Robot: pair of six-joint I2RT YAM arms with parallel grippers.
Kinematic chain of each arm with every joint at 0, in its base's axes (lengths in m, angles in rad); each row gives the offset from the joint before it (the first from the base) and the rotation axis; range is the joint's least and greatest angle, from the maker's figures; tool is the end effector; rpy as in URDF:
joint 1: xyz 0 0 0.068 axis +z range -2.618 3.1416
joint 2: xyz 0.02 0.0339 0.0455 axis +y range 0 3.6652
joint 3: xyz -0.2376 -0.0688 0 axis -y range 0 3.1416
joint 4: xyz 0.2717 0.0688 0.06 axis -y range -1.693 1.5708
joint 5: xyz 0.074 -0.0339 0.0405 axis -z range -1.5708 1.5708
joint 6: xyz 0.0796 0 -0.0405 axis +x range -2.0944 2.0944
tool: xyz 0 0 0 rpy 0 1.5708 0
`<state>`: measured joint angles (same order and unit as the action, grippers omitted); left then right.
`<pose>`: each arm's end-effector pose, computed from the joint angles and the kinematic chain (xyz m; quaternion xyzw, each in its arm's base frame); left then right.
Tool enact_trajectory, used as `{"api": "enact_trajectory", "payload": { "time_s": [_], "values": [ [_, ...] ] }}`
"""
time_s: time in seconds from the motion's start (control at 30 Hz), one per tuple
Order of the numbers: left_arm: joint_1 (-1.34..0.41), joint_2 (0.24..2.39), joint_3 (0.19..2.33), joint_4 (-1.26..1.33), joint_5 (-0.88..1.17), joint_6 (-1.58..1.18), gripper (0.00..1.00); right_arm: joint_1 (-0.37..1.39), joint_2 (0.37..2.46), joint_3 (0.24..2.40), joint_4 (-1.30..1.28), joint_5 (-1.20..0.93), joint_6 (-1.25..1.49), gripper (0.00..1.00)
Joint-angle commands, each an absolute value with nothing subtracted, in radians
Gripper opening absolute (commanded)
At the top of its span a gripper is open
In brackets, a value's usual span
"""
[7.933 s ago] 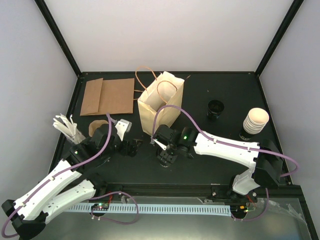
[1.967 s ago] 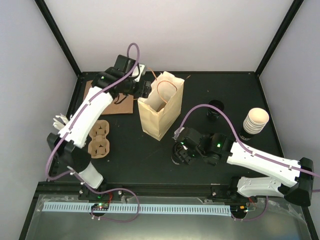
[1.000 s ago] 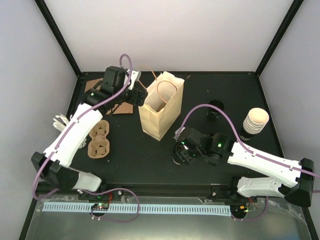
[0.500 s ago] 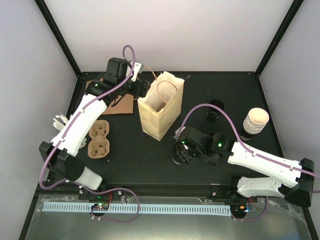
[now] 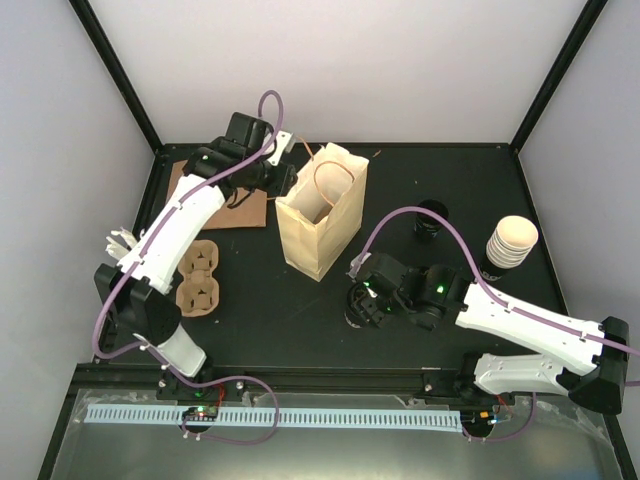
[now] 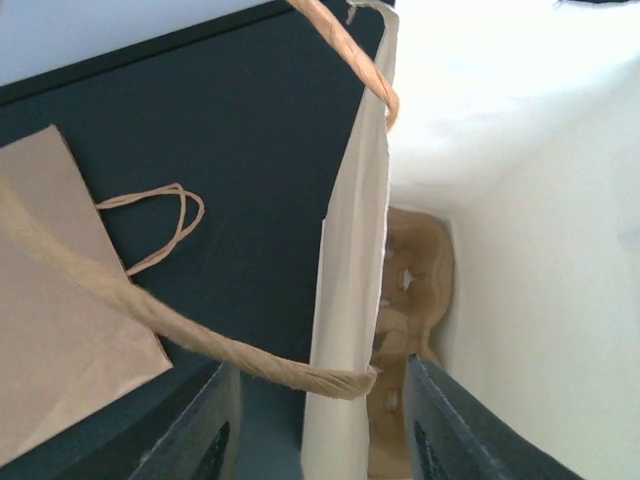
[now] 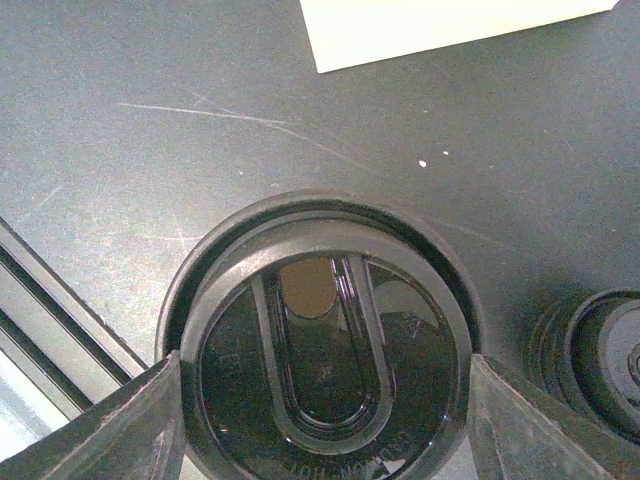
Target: Pack the takeout coffee
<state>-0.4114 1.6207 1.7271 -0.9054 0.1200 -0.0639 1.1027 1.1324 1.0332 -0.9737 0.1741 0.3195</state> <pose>0.3650 -0.1696 0.3297 0.1821 0.9070 -0.1424 0.3521 0.1333 0.2332 0.2275 -0.3487 0.9006 0.0964 0.2410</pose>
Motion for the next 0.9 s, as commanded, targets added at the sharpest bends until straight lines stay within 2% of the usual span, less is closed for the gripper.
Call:
{"api": "enact_trajectory", "payload": {
  "time_s": [0.0, 0.23, 0.37, 0.57, 0.87],
  "values": [
    [-0.405, 1.648, 1.771, -0.950, 0.189, -0.024, 0.42, 1.096, 1.132, 1.067, -0.973, 0.178, 0.315, 0.64],
    [-0.407, 1.706, 1.829, -1.003, 0.214, -0.002, 0.25, 1.097, 1.135, 1.078, -0.981, 0.180, 0.320, 0.64],
    [-0.407, 1.718, 1.835, -1.020, 0.224, 0.029, 0.02, 1.095, 1.131, 1.087, -1.000, 0.186, 0.327, 0.64],
    [-0.408, 1.636, 1.790, -0.993, 0.189, 0.038, 0.02, 1.094, 1.120, 1.094, -1.039, 0.211, 0.353, 0.64],
    [-0.408, 1.401, 1.596, -0.934, 0.198, 0.068, 0.02, 1.060, 1.083, 1.099, -1.102, 0.255, 0.405, 0.61]
  ]
}}
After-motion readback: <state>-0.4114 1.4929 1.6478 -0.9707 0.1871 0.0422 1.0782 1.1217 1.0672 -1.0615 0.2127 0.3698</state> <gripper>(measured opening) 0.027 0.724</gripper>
